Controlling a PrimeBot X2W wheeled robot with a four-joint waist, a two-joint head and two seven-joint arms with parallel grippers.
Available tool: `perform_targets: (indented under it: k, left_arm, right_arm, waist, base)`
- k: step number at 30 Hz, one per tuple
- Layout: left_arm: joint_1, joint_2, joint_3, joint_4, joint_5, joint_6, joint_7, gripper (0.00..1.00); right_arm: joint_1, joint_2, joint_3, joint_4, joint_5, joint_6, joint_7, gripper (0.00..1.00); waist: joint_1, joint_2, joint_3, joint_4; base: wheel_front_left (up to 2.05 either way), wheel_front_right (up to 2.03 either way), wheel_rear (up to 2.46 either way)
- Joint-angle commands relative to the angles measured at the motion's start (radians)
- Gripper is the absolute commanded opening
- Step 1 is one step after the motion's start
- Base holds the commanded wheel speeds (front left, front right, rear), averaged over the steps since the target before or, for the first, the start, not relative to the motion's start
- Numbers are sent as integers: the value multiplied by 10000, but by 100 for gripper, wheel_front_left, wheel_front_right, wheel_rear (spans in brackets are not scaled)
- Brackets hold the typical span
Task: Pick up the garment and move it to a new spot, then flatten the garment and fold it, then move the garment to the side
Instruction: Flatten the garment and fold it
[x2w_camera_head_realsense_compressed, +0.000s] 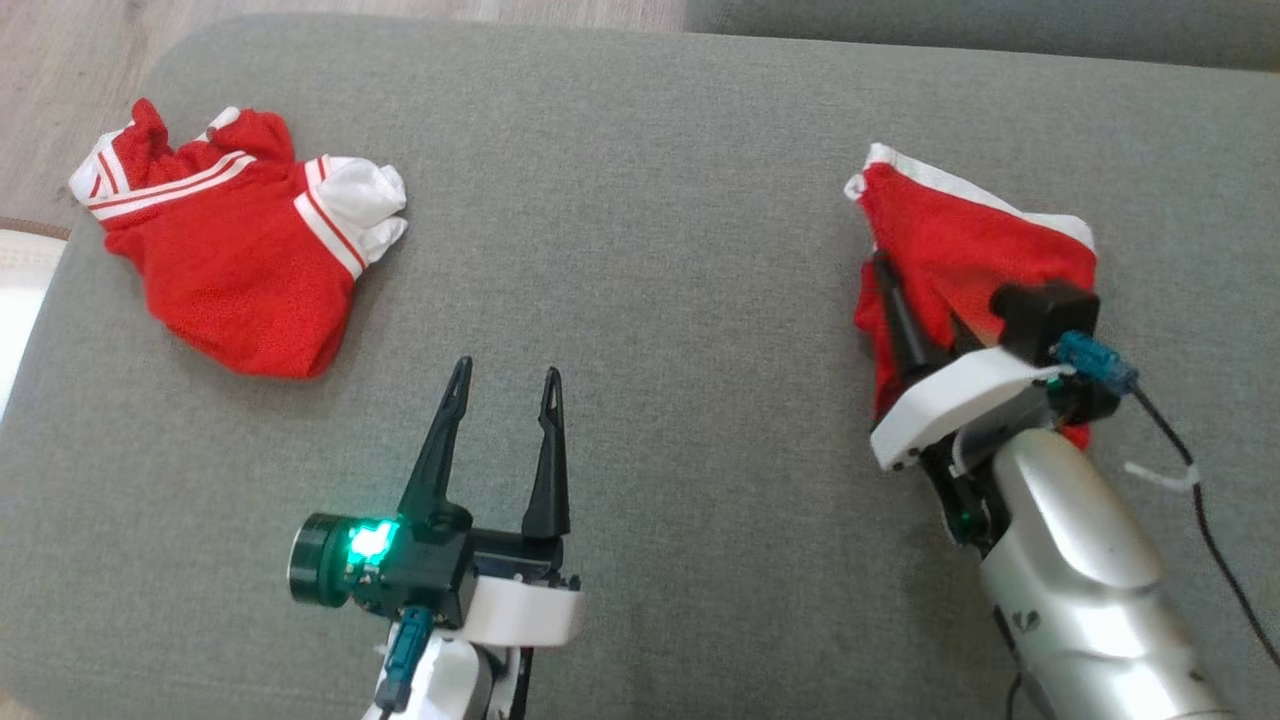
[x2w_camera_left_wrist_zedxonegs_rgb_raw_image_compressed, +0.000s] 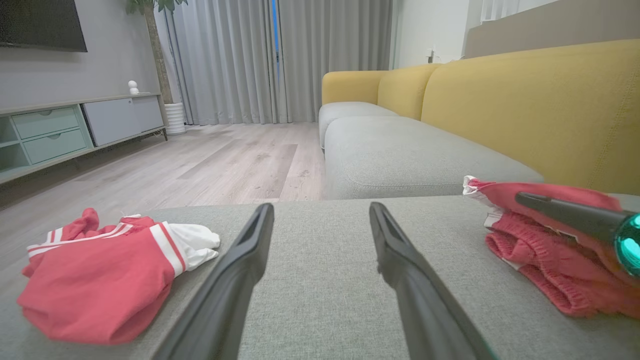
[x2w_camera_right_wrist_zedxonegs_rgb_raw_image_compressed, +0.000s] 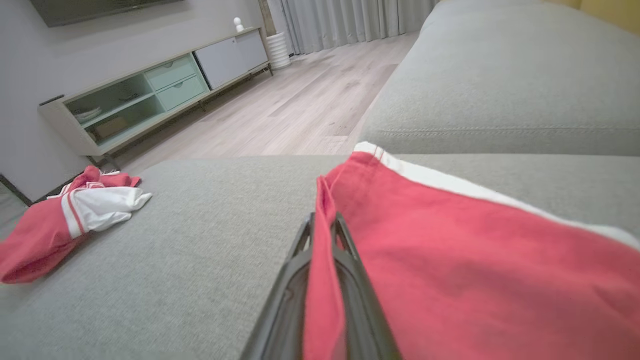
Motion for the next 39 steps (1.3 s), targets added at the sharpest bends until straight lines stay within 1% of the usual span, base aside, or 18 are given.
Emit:
perform_targets:
  k: [1,4,6,8,11,14,16,18,19,23,27,32,39]
  left_arm:
    - [-244,-38,339,-283,-26,22,-51,100]
    - [-194,-39,404,-271,-41,54,-51,100]
    - [-58,-40,574,-246,-41,210,-51,100]
    - [72,-41,727,-274,-45,372,-51,100]
    - [357,-41,950,-421,-93,468,-51,100]
    - [792,14,1164,-524,-65,485,-51,100]
    - [1142,95,1240,-553,-36,417,-51,100]
    - [1493,163,1297,-635,-5,340,-51,100]
    - [1828,225,1359,-753,48,273,-51,100]
    - [2539,236,1475,-924,27,59,-51,100]
    - [3057,203,1582,-977,26,-156,-51,100]
    - [3354,146,1659,-891,110,-328,-51,100]
    - [3335,77,1759,-790,222,-448,-51,100]
  right_arm:
    - [-10,210,324,-370,188,-19,-115,100]
    - [95,217,459,-623,348,-19,-370,100]
    - [453,214,326,-1295,518,-19,-794,100]
    - [884,40,7,-1848,391,-19,-989,100]
    - [1731,-215,-489,-2774,145,-19,-1120,100]
    - [2683,-389,-881,-3798,103,-19,-1150,100]
    - [3411,-517,-1057,-4507,-102,-19,-1154,100]
    - [4142,-449,-1360,-5006,-42,-19,-1155,100]
    - [4781,-438,-1435,-5283,-56,-19,-1156,100]
    - [5680,-404,-1524,-5354,-38,-19,-1157,100]
    - [6176,-414,-1511,-5188,-168,-19,-1158,100]
    - [6472,-342,-1548,-5044,-176,-19,-1158,100]
    - [6581,-272,-1469,-4890,-168,-19,-1159,100]
  waist:
    - [-1,0,-4,-24]
    - [-1,0,-87,-118]
    - [-1,0,-365,-330]
    - [-1,0,-654,-482]
    - [-1,0,-1102,-763]
    - [-1,0,-1545,-1047]
    - [-1,0,-1846,-1226]
    - [-1,0,-2026,-1377]
    - [-1,0,-2185,-1512]
    - [-1,0,-2501,-1689]
    - [-1,0,-2741,-1733]
    - [-1,0,-2935,-1714]
    - [-1,0,-3044,-1703]
  base:
    - [0,0,0]
    - [0,0,0]
    - [0,0,0]
    - [0,0,0]
    - [0,0,0]
    - [0,0,0]
    - [0,0,0]
    - [0,0,0]
    - [0,0,0]
    - [0,0,0]
    - [0,0,0]
    - [0,0,0]
    - [0,0,0]
